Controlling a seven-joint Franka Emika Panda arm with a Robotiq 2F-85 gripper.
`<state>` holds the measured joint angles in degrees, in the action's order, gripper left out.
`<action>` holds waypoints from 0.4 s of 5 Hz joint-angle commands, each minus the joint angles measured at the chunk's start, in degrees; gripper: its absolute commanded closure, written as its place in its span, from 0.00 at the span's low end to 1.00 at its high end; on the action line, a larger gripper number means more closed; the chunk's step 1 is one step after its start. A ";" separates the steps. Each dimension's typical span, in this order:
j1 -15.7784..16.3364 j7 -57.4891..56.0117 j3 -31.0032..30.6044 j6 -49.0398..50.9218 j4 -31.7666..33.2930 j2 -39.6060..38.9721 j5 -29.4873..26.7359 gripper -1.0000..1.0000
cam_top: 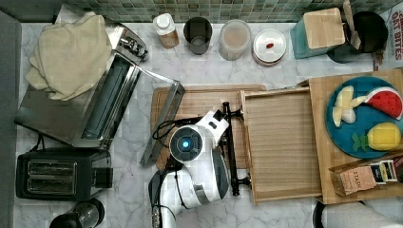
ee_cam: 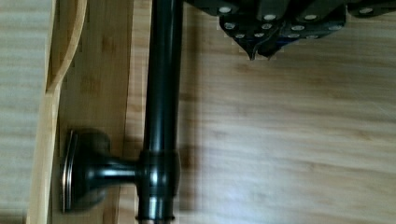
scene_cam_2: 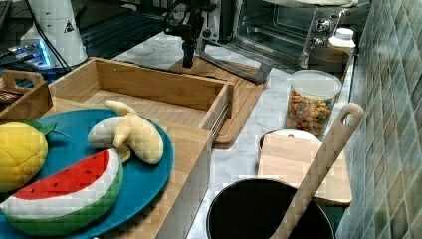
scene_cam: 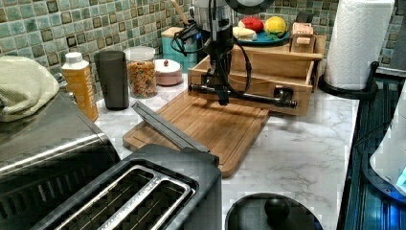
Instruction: Close the drawer.
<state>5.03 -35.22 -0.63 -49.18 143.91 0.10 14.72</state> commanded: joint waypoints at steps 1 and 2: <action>-1.67 10.55 2.58 -0.07 0.71 -1.35 6.88 1.00; -3.63 9.79 4.65 -2.60 2.86 0.77 11.80 1.00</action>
<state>4.08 -28.13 0.87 -49.63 145.37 -3.95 22.62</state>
